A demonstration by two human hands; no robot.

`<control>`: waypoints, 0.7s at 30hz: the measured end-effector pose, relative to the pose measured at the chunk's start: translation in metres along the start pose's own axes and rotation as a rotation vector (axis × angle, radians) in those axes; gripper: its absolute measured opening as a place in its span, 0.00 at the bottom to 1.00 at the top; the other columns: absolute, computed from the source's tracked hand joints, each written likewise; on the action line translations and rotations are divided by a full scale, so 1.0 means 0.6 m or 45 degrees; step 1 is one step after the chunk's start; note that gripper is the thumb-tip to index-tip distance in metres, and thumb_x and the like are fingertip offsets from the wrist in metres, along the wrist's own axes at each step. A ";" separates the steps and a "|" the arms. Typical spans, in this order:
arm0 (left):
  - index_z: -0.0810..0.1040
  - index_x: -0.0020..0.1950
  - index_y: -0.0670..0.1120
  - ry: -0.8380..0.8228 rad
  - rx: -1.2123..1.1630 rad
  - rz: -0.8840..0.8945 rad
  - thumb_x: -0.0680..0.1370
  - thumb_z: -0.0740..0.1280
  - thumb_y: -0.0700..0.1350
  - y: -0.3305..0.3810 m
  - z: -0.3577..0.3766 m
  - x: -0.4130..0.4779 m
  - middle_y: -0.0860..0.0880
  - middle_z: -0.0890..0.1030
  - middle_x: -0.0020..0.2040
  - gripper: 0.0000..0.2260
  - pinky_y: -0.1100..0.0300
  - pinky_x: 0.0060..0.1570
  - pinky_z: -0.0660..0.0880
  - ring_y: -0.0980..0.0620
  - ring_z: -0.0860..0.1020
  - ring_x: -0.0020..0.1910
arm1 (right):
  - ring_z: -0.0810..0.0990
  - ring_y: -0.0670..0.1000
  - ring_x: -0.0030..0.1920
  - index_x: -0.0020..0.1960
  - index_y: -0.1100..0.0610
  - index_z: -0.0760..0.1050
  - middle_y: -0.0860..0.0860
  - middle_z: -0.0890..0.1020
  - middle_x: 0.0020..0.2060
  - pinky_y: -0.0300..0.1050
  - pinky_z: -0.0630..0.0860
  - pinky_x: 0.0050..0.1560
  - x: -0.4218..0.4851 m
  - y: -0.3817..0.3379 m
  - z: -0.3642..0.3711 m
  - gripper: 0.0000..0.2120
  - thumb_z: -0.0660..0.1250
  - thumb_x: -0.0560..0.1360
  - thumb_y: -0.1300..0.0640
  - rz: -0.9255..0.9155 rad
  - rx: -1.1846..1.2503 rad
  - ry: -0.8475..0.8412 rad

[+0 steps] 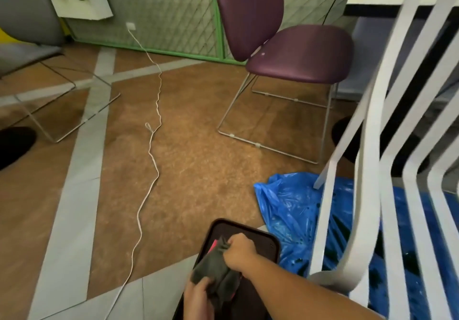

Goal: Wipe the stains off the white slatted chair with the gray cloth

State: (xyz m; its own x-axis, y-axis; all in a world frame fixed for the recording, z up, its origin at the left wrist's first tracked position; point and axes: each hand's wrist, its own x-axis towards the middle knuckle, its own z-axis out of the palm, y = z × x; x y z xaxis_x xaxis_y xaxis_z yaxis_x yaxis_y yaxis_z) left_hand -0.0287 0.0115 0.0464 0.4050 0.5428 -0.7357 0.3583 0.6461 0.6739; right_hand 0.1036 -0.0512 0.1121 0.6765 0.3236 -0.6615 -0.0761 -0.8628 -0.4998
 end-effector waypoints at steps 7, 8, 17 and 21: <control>0.75 0.63 0.32 0.027 0.112 -0.027 0.74 0.65 0.23 -0.061 0.008 0.029 0.39 0.80 0.57 0.18 0.51 0.53 0.76 0.41 0.78 0.56 | 0.80 0.58 0.61 0.60 0.61 0.78 0.58 0.81 0.59 0.44 0.76 0.58 0.054 0.053 0.021 0.16 0.65 0.76 0.55 0.133 -0.144 -0.052; 0.75 0.63 0.31 0.021 0.132 -0.020 0.73 0.65 0.22 -0.063 0.011 0.041 0.39 0.79 0.58 0.18 0.55 0.51 0.76 0.43 0.77 0.56 | 0.80 0.58 0.61 0.60 0.61 0.78 0.58 0.81 0.59 0.44 0.76 0.58 0.060 0.053 0.021 0.15 0.65 0.76 0.55 0.118 -0.147 -0.051; 0.70 0.65 0.39 0.166 0.166 -0.351 0.67 0.78 0.43 -0.093 -0.007 0.119 0.39 0.79 0.59 0.30 0.44 0.43 0.79 0.37 0.79 0.51 | 0.72 0.60 0.67 0.70 0.49 0.69 0.54 0.75 0.66 0.56 0.71 0.68 0.029 0.023 -0.038 0.28 0.62 0.71 0.49 0.135 -0.024 -0.039; 0.80 0.56 0.34 0.120 0.330 -0.366 0.76 0.72 0.39 -0.107 -0.003 0.107 0.37 0.82 0.52 0.12 0.51 0.48 0.75 0.42 0.78 0.46 | 0.80 0.61 0.55 0.47 0.53 0.77 0.55 0.81 0.51 0.54 0.79 0.57 -0.004 -0.023 -0.055 0.15 0.60 0.63 0.52 0.014 0.041 -0.014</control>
